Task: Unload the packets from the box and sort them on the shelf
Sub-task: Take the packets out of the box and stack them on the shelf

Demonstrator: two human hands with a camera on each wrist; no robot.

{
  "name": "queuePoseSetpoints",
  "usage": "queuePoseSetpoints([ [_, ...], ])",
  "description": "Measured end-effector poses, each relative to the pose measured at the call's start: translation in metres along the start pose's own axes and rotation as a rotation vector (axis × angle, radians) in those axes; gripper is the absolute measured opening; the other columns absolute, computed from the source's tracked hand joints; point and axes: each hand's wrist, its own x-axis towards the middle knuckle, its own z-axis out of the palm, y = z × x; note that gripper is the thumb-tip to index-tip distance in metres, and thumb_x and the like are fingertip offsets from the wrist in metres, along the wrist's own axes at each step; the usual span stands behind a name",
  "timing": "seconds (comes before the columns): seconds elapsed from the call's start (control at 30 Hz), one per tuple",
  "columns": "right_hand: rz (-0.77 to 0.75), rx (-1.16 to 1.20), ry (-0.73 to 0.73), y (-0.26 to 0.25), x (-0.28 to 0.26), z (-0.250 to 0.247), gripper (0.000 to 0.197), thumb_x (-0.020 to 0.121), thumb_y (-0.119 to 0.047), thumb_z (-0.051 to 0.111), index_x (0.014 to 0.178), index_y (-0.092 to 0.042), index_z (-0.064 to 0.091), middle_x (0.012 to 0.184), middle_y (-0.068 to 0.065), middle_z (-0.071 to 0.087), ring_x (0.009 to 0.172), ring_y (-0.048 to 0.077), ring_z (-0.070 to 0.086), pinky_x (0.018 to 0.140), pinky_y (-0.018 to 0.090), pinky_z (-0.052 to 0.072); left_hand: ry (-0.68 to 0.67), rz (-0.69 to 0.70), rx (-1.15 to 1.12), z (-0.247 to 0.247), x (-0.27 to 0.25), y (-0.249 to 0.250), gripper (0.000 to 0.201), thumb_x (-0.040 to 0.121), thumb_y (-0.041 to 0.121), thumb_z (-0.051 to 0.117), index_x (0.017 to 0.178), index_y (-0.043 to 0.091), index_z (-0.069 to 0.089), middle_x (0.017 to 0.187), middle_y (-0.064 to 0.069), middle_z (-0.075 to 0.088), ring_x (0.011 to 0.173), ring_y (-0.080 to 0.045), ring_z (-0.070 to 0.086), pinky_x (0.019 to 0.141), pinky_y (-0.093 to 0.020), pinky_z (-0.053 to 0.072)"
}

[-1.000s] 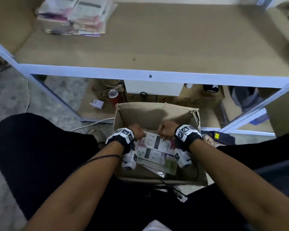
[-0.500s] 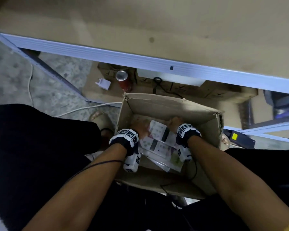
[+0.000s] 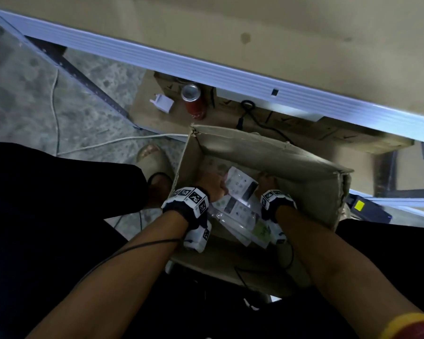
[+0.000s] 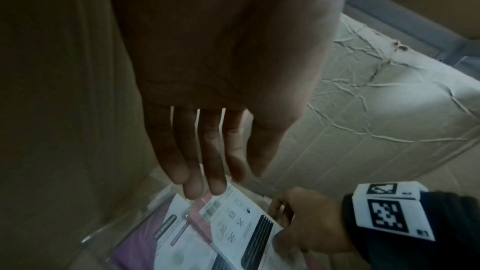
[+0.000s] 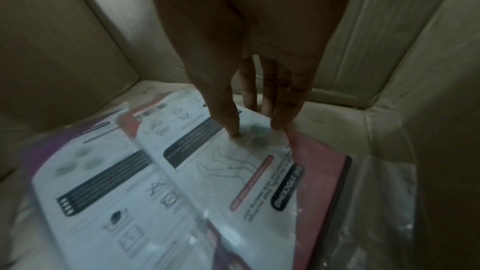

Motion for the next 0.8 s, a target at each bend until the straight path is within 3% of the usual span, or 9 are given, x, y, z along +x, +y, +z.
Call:
queuePoseSetpoints([
  [0.13, 0.011, 0.069, -0.068, 0.000, 0.002, 0.002, 0.040, 0.094, -0.014, 0.056, 0.133, -0.005, 0.052, 0.139, 0.021, 0.050, 0.127, 0.036, 0.051, 0.102, 0.040, 0.045, -0.030, 0.008, -0.025, 0.005, -0.004, -0.005, 0.036, 0.097, 0.023, 0.060, 0.125, 0.001, 0.065, 0.138, -0.013, 0.059, 0.134, -0.026, 0.049, 0.113, -0.033, 0.036],
  [0.3, -0.140, 0.082, -0.117, -0.014, -0.004, 0.004, 0.040, 0.093, -0.015, 0.059, 0.132, -0.010, 0.054, 0.136, 0.016, 0.055, 0.123, 0.032, 0.055, 0.100, 0.039, 0.047, 0.010, 0.014, -0.048, 0.005, -0.005, -0.002, 0.035, 0.095, 0.022, 0.061, 0.123, 0.001, 0.065, 0.131, -0.015, 0.063, 0.123, -0.027, 0.058, 0.106, -0.036, 0.045],
  [0.4, -0.141, 0.074, -0.143, -0.027, -0.008, 0.009, 0.031, 0.093, -0.011, 0.058, 0.123, -0.004, 0.058, 0.131, 0.019, 0.057, 0.119, 0.033, 0.057, 0.096, 0.038, 0.049, 0.021, 0.025, -0.065, 0.005, -0.005, -0.003, 0.035, 0.096, 0.022, 0.059, 0.121, -0.002, 0.065, 0.131, -0.014, 0.063, 0.123, -0.027, 0.057, 0.107, -0.035, 0.044],
  [0.63, -0.159, 0.092, -0.141, -0.033, -0.016, 0.014, 0.033, 0.092, -0.006, 0.059, 0.124, -0.001, 0.054, 0.131, 0.021, 0.056, 0.119, 0.033, 0.057, 0.095, 0.035, 0.047, 0.040, -0.017, -0.116, 0.002, -0.007, -0.007, 0.032, 0.095, 0.016, 0.063, 0.118, -0.006, 0.066, 0.127, -0.018, 0.065, 0.117, -0.029, 0.062, 0.099, -0.036, 0.052],
  [0.8, -0.141, 0.059, -0.166, -0.036, -0.018, 0.013, 0.039, 0.089, -0.005, 0.064, 0.126, -0.001, 0.052, 0.133, 0.023, 0.053, 0.121, 0.036, 0.055, 0.100, 0.042, 0.048, 0.023, -0.035, -0.146, 0.001, -0.009, -0.009, 0.032, 0.095, 0.016, 0.062, 0.120, -0.004, 0.065, 0.128, -0.018, 0.065, 0.117, -0.029, 0.062, 0.101, -0.038, 0.050],
])
